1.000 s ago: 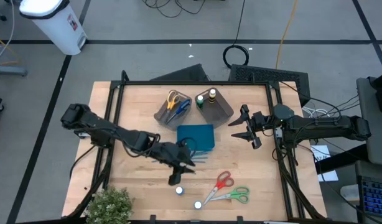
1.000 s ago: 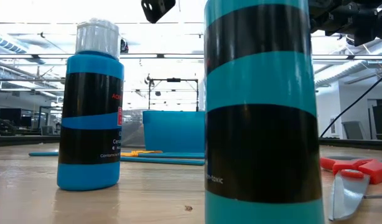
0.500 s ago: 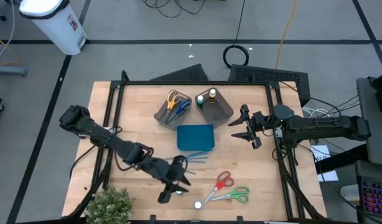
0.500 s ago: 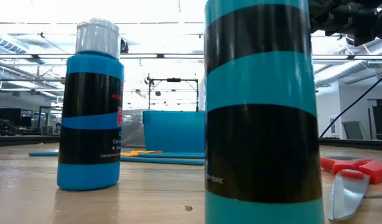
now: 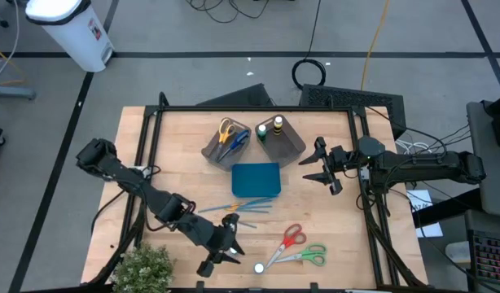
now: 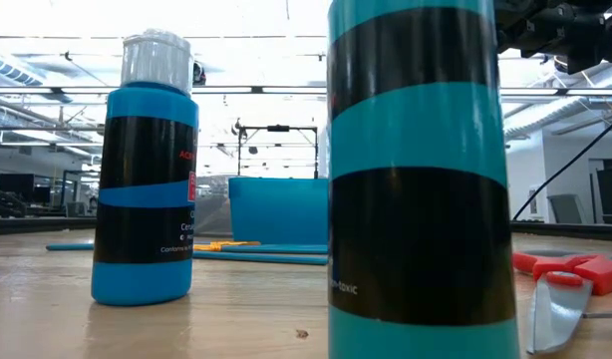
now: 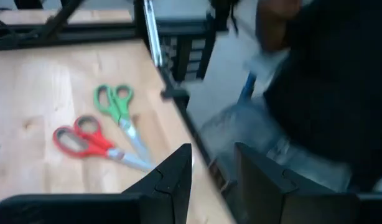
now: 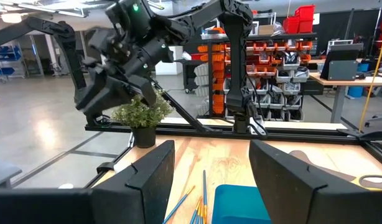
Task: Pick & Place Paint Supplies
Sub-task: Put the blue paint bottle into the right black bin
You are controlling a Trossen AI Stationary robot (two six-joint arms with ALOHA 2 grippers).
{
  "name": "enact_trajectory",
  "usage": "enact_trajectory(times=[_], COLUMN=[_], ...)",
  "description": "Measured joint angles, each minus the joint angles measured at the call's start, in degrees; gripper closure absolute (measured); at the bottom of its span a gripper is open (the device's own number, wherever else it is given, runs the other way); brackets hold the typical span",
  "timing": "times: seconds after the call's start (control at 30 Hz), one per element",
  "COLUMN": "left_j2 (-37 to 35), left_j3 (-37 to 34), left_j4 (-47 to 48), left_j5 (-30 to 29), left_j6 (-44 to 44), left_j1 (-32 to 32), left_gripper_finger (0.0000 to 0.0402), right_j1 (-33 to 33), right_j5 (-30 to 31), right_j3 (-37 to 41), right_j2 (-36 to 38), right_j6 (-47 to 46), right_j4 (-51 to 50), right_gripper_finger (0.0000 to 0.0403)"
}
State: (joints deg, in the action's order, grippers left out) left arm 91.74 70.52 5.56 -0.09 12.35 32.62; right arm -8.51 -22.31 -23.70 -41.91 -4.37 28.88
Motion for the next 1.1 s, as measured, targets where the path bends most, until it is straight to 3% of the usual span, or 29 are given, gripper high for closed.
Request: enact_trajectory(times=[0.13,0.33,0.6,0.83,0.97,1.1], left_j2=[0.0,1.1,2.8,3.6,3.7,4.1], left_j3=[0.0,0.0,0.0,0.0,0.0,0.0], left_j4=[8.1,13.0,10.4,-1.1,-0.8,-0.3], left_j5=[-0.4,-6.7,-7.2,-7.7,-9.0,-10.5], left_j6=[-3.5,0.5,0.8,2.0,2.4,1.2], left_j1=[0.2,-0.1,-0.3,-1.4,-1.9,-1.7], left_gripper_finger=[0.0273,0.0273,0.0273,0.027,0.0244,0.0192], right_j1=[0.0,0.0,0.0,0.0,0.0,0.0], right_j5=[0.0,0.0,0.0,0.0,0.0,0.0], right_j3=[0.0,0.0,0.0,0.0,0.0,0.0], right_j2=[0.0,0.0,0.0,0.0,0.0,0.0], right_j6=[0.1,0.5,0.5,0.5,0.5,0.5], right_j4=[0.0,0.0,0.3,0.5,0.4,0.4], right_gripper_finger=[0.0204,0.0204,0.0204,0.0204,0.0204,0.0204])
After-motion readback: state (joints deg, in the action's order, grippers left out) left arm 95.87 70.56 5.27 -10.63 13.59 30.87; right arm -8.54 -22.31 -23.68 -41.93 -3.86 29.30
